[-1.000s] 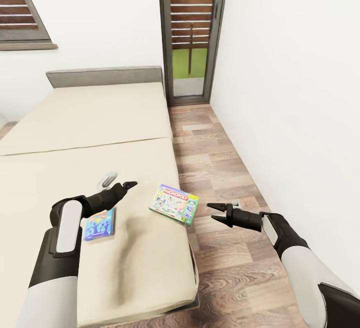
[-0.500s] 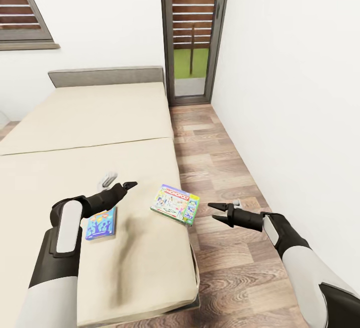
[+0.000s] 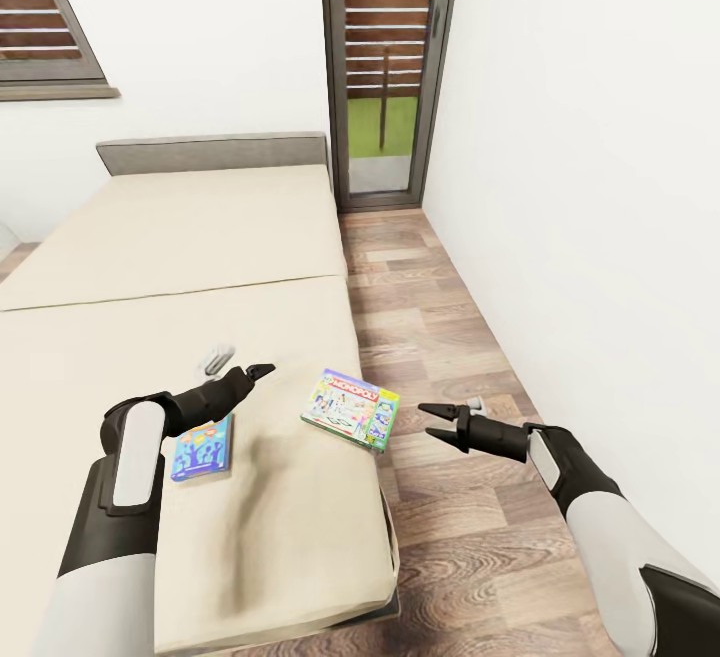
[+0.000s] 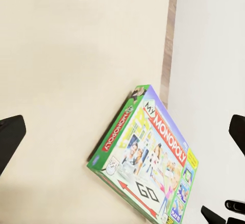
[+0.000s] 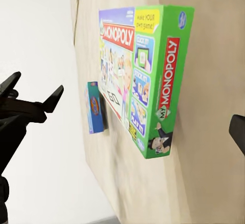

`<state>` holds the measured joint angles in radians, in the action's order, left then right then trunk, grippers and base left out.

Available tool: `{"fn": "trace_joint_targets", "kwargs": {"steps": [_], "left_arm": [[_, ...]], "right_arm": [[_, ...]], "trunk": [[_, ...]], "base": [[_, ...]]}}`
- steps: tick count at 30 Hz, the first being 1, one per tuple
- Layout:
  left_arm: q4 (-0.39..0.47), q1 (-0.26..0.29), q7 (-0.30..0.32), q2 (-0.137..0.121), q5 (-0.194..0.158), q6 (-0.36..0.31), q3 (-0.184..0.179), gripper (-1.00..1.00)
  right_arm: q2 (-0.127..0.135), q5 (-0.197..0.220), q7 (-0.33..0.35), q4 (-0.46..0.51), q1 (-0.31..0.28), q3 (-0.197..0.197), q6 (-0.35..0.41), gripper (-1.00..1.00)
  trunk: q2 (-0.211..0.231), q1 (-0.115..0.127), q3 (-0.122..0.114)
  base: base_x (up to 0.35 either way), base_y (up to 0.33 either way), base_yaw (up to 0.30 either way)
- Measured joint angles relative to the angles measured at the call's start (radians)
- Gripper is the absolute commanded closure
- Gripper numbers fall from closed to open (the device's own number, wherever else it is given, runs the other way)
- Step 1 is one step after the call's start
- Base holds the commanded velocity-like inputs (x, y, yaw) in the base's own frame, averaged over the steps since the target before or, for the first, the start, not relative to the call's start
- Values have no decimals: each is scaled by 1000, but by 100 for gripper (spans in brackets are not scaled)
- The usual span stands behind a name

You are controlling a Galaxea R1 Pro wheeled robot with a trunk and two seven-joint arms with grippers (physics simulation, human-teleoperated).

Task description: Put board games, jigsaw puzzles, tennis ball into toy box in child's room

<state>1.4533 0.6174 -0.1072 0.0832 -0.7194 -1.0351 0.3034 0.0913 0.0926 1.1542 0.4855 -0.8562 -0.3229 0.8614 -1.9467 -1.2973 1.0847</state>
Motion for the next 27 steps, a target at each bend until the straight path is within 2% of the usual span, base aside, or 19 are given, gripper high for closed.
{"fn": "trace_joint_targets", "kwargs": {"steps": [8,23,27], "left_arm": [[0,0,1,0,0,0,0,-100],[3,-1,0,0,2,0,0,-100],[3,-1,-1,0,2,0,0,-100]], "right_arm": [[1,3,1,-1,0,-4,-1,-100],[5,7,0,-2,3,-5,0,-100],[9,16,2,-2,4,-5,1,-100]], "trunk": [[0,0,0],[-105,-57,47],[-105,-58,47]], "base": [[0,0,0],[0,0,0],[0,0,0]]}}
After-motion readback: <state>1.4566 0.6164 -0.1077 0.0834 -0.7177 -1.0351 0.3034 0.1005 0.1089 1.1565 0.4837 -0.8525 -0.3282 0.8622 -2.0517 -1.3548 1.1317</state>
